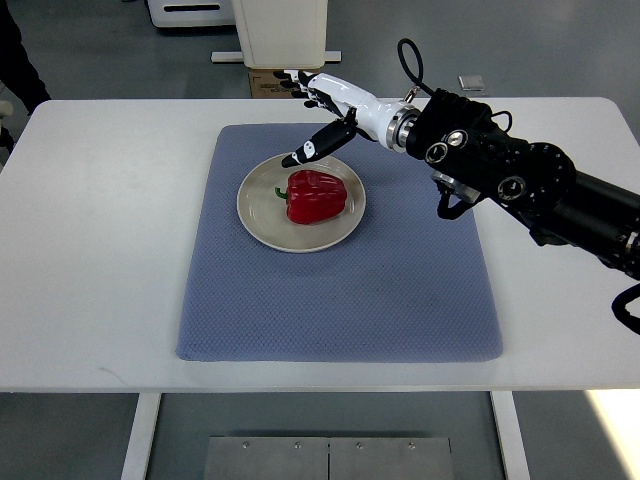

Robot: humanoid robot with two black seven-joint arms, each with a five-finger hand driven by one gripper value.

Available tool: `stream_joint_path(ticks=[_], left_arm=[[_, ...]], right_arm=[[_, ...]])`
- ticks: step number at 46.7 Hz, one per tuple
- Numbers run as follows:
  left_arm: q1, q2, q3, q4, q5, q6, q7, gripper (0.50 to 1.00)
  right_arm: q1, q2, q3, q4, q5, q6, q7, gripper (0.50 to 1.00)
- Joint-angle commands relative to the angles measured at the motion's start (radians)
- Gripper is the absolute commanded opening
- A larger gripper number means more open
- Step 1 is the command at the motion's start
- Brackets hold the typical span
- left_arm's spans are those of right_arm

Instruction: Place red pepper on plate with right hand

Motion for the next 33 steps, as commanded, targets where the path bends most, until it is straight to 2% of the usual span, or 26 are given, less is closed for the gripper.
stream_joint_path(ticks=[1,13,27,33], left_arm=[[0.000,0.000,0.000,0.000,0.000,0.000,0.000,1.000],[0.000,0.000,0.000,0.000,0.000,0.000,0.000,1.000],[0.000,0.000,0.000,0.000,0.000,0.000,0.000,1.000],[0.000,0.000,0.000,0.000,0.000,0.000,0.000,1.000]], right_arm=[[-0.034,-0.012,0.077,-0.001,0.026,-0.003,-0.004,0.995],[-0.147,-0.018,0.352,-0.011,0.027,-0.020,-0.078,0.995],[-0.246,-0.019,0.527,-0.013,0.026,-0.104,-0.114,0.995],[-0.275,-0.018,0.597,-0.013,0.026,-0.112,-0.118,0.998]])
